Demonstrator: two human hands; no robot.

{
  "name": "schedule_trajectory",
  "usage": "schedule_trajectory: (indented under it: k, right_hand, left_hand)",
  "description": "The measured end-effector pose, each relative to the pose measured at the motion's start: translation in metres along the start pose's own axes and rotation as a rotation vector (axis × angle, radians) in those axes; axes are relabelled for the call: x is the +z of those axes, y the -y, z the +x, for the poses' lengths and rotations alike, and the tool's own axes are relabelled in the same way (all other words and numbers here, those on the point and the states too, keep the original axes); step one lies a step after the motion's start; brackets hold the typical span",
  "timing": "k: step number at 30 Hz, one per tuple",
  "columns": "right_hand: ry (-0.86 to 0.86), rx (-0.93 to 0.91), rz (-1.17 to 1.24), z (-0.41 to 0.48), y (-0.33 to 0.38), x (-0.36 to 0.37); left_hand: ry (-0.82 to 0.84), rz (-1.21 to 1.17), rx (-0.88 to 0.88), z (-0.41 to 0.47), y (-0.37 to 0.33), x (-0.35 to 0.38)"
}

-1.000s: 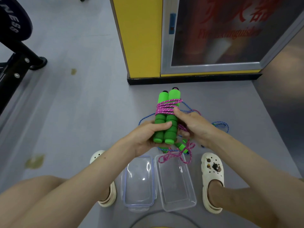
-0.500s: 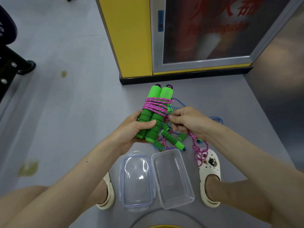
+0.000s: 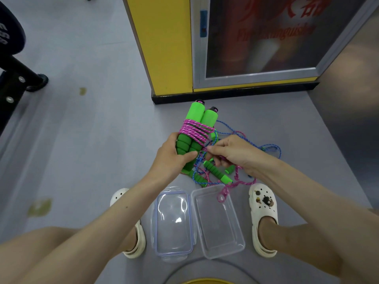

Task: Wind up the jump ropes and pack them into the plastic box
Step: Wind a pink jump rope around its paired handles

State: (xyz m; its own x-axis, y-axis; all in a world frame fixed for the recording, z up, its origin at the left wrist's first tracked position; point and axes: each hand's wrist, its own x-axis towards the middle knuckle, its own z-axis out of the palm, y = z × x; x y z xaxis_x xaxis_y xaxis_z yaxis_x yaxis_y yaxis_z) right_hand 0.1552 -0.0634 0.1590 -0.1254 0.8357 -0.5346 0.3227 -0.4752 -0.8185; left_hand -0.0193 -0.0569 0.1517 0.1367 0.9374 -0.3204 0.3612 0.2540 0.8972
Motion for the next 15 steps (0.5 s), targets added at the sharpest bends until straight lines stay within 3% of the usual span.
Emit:
schedule_trajectory:
  k: [3, 6, 11, 15]
  right_hand:
    - [-0.076, 0.018, 0.011, 0.002, 0.000, 0.000]
    - [-0.038, 0.007, 0.028, -0.002, 0.002, 0.003]
    - [0.092, -0.008, 0.031, -0.006, 0.001, 0.009]
    - [0.087, -0.038, -0.018, -0.003, 0.000, 0.011]
  left_hand:
    - [0.011, 0.027, 0.020, 0.000, -0.003, -0.001]
    - [-0.011, 0.084, 0.036, 0.002, -0.001, 0.000]
    - [-0.162, 0.498, 0.125, -0.001, 0.002, 0.005]
    - [-0.287, 0.771, 0.243, -0.006, -0.004, 0.011]
